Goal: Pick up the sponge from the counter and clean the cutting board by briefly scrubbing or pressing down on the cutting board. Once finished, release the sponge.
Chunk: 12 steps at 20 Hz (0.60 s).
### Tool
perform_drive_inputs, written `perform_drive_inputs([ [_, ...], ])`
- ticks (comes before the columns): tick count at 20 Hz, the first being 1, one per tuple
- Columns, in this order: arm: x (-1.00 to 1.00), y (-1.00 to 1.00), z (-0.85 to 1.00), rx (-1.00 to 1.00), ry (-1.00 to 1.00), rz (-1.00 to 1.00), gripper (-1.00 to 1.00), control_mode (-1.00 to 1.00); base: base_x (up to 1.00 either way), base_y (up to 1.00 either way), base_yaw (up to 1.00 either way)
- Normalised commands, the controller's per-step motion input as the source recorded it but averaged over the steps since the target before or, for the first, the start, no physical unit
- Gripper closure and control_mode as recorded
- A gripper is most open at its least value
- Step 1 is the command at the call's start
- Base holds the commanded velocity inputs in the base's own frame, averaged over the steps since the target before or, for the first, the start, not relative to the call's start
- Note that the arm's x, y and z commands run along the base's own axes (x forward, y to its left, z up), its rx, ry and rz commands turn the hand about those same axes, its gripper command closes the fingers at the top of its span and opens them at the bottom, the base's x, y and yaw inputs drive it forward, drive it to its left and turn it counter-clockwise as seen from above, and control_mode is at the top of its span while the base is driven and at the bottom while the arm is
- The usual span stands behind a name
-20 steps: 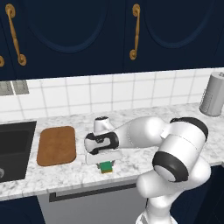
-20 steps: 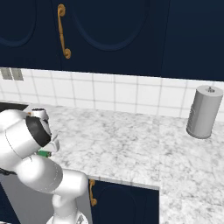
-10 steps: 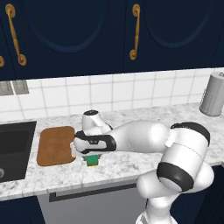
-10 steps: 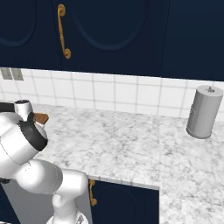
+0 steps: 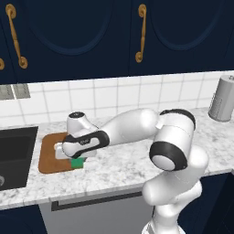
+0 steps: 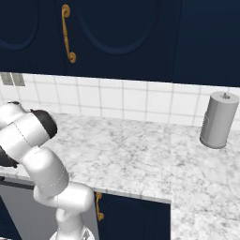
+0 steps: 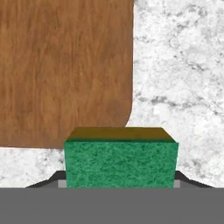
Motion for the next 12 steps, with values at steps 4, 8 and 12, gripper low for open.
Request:
perform_drive_inputs([
  [4, 0.04, 0.13, 0.00, 0.00, 0.00, 0.00, 1.00, -1.00, 0.00, 0.00, 0.00],
  [8, 0.32, 0.16, -0.10, 0.00, 0.00, 0.00, 1.00, -1.00, 0.00, 0.00, 0.00],
  [12, 0.33, 0.04, -0.33, -0.04, 0.01, 0.00, 1.00, -1.00, 0.00, 0.00, 0.00],
])
